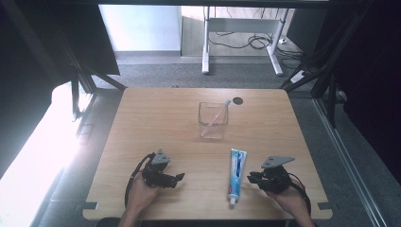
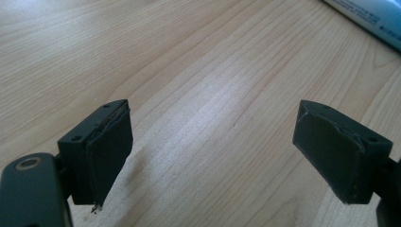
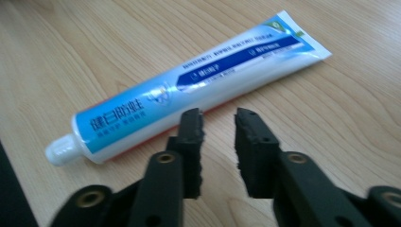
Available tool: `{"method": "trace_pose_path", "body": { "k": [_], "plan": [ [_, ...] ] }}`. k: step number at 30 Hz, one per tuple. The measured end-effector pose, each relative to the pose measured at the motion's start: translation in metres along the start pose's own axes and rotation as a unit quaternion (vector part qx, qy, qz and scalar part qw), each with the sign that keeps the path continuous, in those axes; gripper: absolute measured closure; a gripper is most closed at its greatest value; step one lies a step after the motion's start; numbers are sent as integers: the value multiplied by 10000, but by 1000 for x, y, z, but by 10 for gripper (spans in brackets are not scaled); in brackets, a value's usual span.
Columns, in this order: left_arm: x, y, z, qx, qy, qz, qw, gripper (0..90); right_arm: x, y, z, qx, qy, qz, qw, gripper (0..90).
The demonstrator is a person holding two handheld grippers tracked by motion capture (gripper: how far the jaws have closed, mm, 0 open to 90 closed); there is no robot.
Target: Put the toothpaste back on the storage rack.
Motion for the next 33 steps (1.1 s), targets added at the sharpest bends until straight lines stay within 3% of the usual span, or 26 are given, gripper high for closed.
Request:
{"method": "trace_pose_path", "body": {
  "k": [4,18,27,33],
  "plan": [
    [-1,0,1,97,-42,58,9999,133,4,-5,2,202,-5,-24,9998,894],
    [-1,2,2,165,-41,154,9997,135,31,-32,36,702,-194,-350,9967,899],
    [-1,2,2,203,-53,238,9995,138,26,-43,59,880,-521,-375,9940,898],
    [-1,3,2,198,-53,220,9995,139,23,-43,57,951,-584,-339,9932,898]
  ]
}}
Point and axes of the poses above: each handheld gripper's, and its own axes: z roughly forward along the jaws, x roughly out of its top, y roughly to its right, the point moved 7 cm from there along z, roughly forward along the jaws, and after that the axes turned 10 degrees about x, right-handed, at the moved point
